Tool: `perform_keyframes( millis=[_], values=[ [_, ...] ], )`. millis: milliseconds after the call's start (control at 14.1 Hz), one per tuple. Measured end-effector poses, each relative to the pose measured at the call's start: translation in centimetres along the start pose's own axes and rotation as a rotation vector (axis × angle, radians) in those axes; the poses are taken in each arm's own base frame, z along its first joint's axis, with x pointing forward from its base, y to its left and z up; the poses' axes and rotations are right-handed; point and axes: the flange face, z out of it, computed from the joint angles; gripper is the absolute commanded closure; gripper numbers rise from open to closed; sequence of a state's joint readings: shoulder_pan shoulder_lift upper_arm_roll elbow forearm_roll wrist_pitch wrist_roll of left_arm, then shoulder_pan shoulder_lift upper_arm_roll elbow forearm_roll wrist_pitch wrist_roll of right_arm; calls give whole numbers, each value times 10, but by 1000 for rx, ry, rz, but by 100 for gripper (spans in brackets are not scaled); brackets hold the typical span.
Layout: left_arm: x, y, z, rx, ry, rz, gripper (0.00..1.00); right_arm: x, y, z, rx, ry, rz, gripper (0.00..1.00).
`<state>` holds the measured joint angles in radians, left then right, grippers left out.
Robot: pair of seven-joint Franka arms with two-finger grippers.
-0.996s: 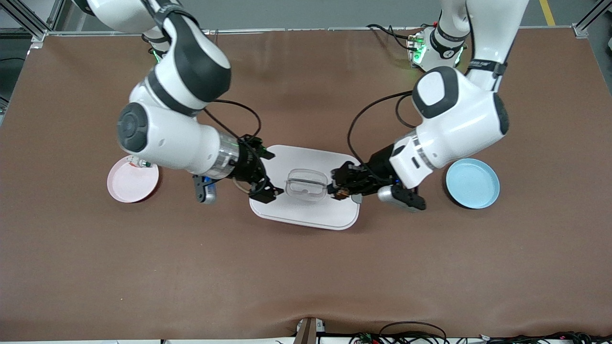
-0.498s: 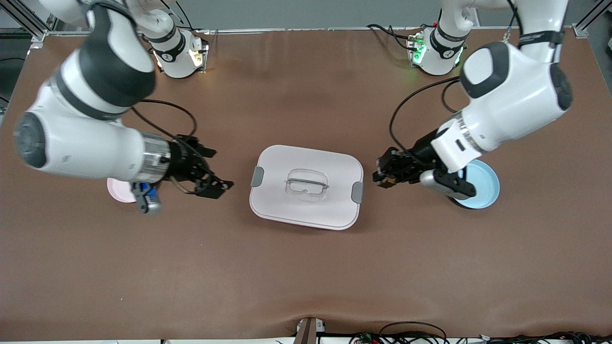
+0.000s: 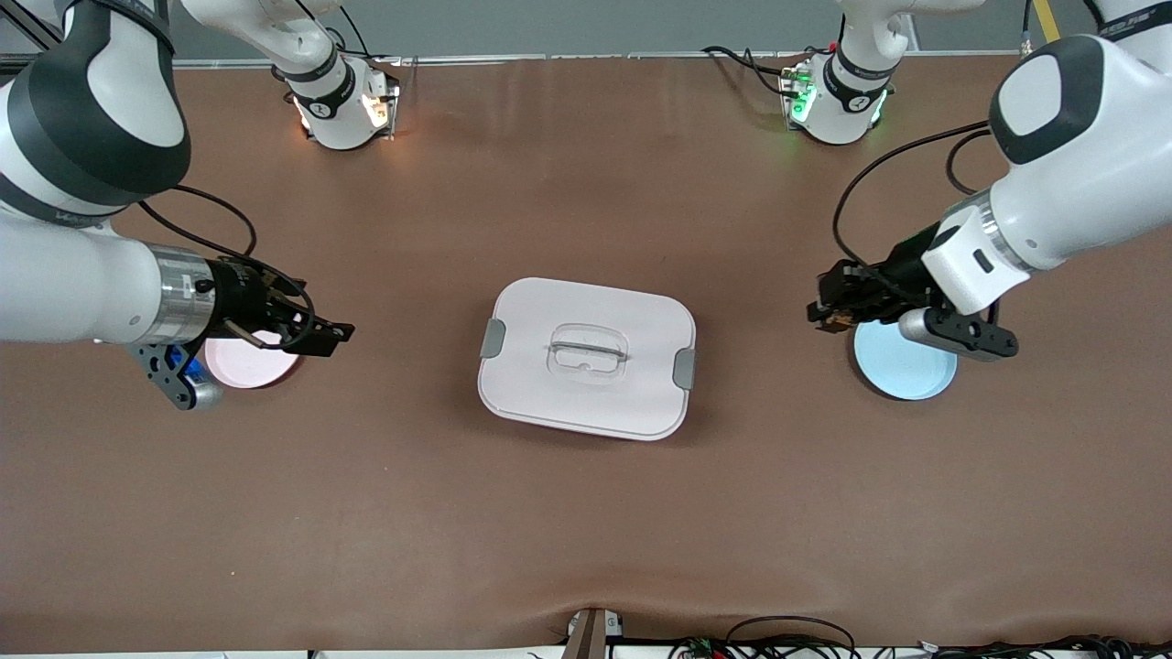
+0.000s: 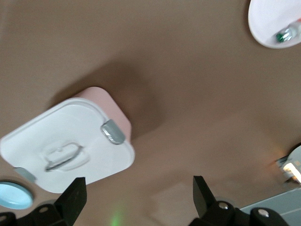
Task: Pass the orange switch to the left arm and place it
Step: 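Carry the switch with the left gripper while the right gripper withdraws, then lower the orange switch onto the light blue plate with the left gripper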
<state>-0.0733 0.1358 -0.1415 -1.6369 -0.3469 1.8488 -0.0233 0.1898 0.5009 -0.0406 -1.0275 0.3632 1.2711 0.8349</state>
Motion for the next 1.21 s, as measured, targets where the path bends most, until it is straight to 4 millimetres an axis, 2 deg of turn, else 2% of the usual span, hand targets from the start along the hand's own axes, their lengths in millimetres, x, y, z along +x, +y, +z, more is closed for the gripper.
perform_keyframes(
  millis=[142,356,640,924,1209],
  values=[
    [-7,-10,-8,93,-23,17,100,14,24,-9,-36,-2,-81,0],
    [-11,-25,-12,143,-39,-29,100,33,61,-25,-79,-6,-152,0],
    [-12,-35,-8,221,-28,-230,100,36,92,-34,-186,-26,-309,0],
    [-13,-33,5,326,17,-522,100,55,129,-48,-224,-25,-411,0],
    [-3,-48,30,337,64,-753,100,64,144,-52,-255,-21,-464,0]
  ],
)
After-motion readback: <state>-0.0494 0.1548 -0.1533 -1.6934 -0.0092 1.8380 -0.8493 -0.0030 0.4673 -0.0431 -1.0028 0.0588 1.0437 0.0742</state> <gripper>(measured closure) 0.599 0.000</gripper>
